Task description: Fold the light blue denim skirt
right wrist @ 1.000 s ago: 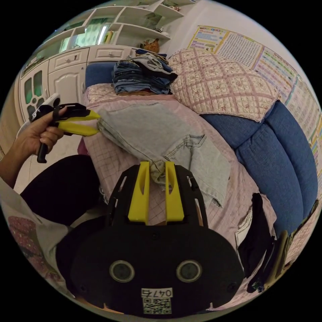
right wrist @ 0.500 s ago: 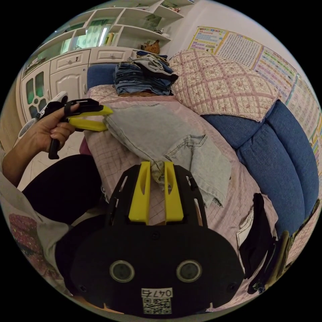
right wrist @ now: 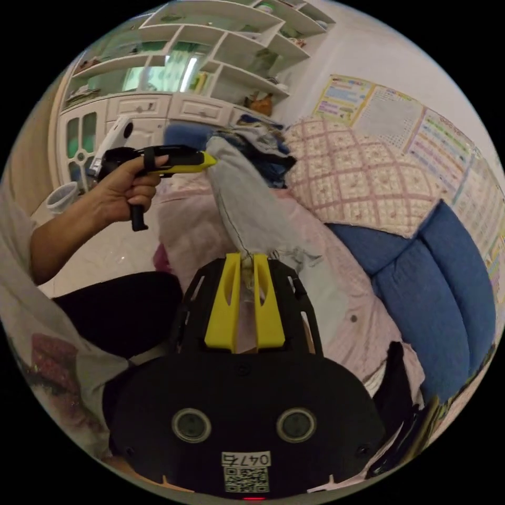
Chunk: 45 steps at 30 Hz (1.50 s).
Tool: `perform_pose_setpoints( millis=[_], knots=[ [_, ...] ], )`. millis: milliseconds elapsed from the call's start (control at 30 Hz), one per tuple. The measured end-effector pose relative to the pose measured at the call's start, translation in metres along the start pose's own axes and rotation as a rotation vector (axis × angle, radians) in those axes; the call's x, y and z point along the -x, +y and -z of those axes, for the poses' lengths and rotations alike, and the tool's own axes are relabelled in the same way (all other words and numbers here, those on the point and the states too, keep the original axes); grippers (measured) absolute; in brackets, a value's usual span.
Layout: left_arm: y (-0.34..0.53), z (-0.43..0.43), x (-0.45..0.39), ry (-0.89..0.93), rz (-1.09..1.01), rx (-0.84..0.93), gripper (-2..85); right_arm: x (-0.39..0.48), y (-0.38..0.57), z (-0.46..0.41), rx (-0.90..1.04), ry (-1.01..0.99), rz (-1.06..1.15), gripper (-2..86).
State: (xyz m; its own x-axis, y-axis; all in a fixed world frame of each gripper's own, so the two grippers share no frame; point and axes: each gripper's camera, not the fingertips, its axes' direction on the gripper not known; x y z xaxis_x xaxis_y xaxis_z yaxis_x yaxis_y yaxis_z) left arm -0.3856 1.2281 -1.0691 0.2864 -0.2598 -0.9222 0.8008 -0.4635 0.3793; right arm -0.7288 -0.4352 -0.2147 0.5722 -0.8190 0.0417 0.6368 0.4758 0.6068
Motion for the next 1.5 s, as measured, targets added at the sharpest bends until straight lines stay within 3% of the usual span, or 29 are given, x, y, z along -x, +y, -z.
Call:
perform_pose_setpoints(
  millis=[67,133,233,300,467,667,833,933,1067,1200,1300,1367,1500],
  knots=[
    [0.038,0.009,0.019,-0.112,0.075,0.102,3.6,0.012,0.029,-0.025,0.038,-0.125,0.01,2.4],
    [0.064,0.008,0.042,-0.174,0.168,0.161,3.6,0.003,0.059,-0.028,-0.051,-0.143,-0.094,3.2],
    [0.078,0.011,0.071,-0.046,0.291,0.125,3.5,-0.033,0.105,-0.037,-0.129,-0.086,-0.339,3.6],
    [0.071,0.009,0.069,-0.045,0.271,0.131,3.7,-0.049,0.12,-0.054,-0.065,0.007,-0.407,4.8],
    [0.057,0.008,0.06,-0.059,0.256,0.162,4.2,-0.054,0.148,-0.139,0.253,0.071,-0.339,4.7],
    [0.057,0.013,0.071,-0.027,0.331,0.162,4.2,-0.053,0.197,-0.114,0.05,0.037,-0.405,0.8],
    [0.049,0.015,0.07,-0.025,0.325,0.162,4.2,-0.018,0.242,-0.176,0.199,-0.048,-0.271,8.3],
    [0.046,0.018,0.074,-0.016,0.339,0.17,4.2,0.005,0.275,-0.188,0.196,0.076,-0.223,10.5],
    [0.039,0.021,0.075,-0.019,0.331,0.176,4.3,0.018,0.328,-0.192,0.204,0.265,-0.22,6.3],
    [0.035,0.023,0.076,-0.018,0.329,0.177,4.3,0.016,0.383,-0.193,0.217,0.161,-0.195,1.5],
    [0.031,0.026,0.078,-0.017,0.32,0.184,4.3,-0.023,0.456,-0.133,0.052,0.19,-0.4,0.5],
    [0.026,0.028,0.078,-0.019,0.315,0.19,4.3,-0.06,0.551,-0.075,-0.103,0.212,-0.637,0.2],
    [0.022,0.03,0.078,-0.023,0.3,0.191,4.4,-0.101,0.743,-0.038,-0.245,0.12,-1.045,0.1]
  ],
)
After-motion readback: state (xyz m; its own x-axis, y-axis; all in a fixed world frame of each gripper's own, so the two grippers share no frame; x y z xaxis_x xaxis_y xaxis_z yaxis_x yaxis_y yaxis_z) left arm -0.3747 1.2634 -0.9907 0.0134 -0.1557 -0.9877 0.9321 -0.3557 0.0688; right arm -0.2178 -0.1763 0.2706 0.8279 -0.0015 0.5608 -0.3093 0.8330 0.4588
